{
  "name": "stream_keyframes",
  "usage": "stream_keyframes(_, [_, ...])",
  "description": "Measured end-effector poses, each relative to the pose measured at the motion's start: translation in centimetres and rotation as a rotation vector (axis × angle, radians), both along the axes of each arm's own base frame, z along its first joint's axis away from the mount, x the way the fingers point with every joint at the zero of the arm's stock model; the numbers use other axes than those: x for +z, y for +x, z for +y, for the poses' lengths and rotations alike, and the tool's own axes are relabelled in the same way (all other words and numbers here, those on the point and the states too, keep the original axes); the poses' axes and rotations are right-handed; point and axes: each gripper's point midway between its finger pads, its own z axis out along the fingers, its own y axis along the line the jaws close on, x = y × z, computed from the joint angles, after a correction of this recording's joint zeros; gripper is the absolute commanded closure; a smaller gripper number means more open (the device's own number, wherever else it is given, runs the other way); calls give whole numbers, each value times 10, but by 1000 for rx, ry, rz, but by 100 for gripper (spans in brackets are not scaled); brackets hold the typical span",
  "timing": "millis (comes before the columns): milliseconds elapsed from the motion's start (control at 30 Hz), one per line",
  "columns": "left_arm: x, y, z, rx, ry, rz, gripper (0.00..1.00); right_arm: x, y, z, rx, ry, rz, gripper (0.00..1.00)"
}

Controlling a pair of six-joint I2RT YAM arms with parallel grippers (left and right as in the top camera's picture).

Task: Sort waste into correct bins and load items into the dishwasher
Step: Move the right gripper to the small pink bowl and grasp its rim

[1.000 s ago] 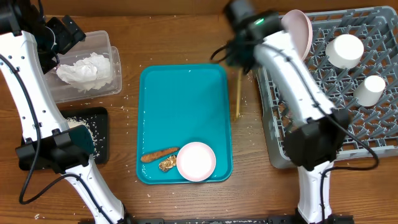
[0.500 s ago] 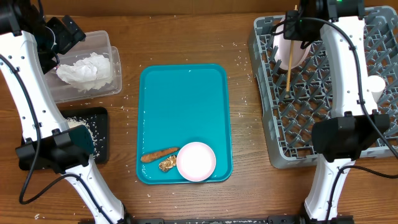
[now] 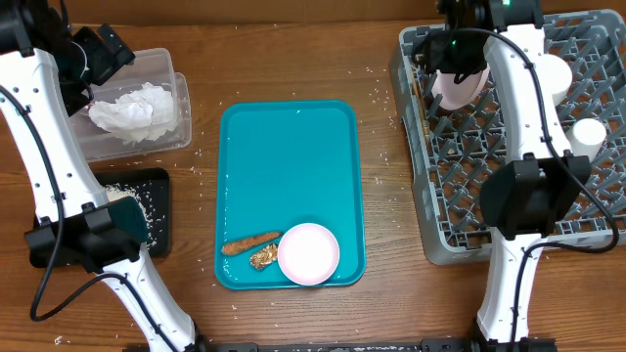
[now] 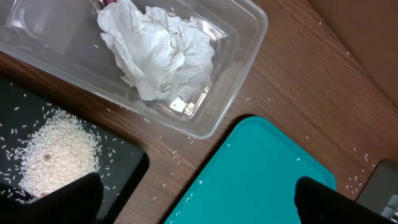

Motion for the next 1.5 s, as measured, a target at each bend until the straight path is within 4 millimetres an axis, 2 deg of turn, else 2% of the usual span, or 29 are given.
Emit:
stream_keyframes(200, [0,0,0,0,0,0,0,-2,-11,9,-4,56,51,40])
stream_keyframes(367, [0,0,0,0,0,0,0,2,-30,36,24,211,131,40])
stream_keyframes(467, [0,0,0,0,0,0,0,7,-49,55,50,292,202,40])
stream_keyframes(567, [0,0,0,0,0,0,0,15,-83,78,95,328,307,39])
stream_keyframes(633, [0,0,0,0,0,0,0,23,-95,98,140,338,320,35])
stream_keyframes(800, [0,0,0,0,0,0,0,30,-127,165,307,331,334,33])
stream_keyframes(967, [0,0,-1,-2,-4,-1,0,30,-178,236,478,294,372,32])
stream_keyframes(1067, [1,1,-3,-7,-17,-5,0,26,-210,268,540,237,390,11])
stream_keyframes(1133, [1,1,-5,-10,-24,-8,0,24,-237,292,598,199,398,8])
stream_keyframes(1300, [1,1,-6,-12,-30,-9,0,13,-280,317,596,95,421,4])
stream_keyframes(1433, [1,2,-6,-14,-34,-11,0,-11,-300,313,494,-39,460,5])
stream_keyframes(1500, [1,2,-7,-15,-36,-11,0,-27,-305,304,411,-105,491,9])
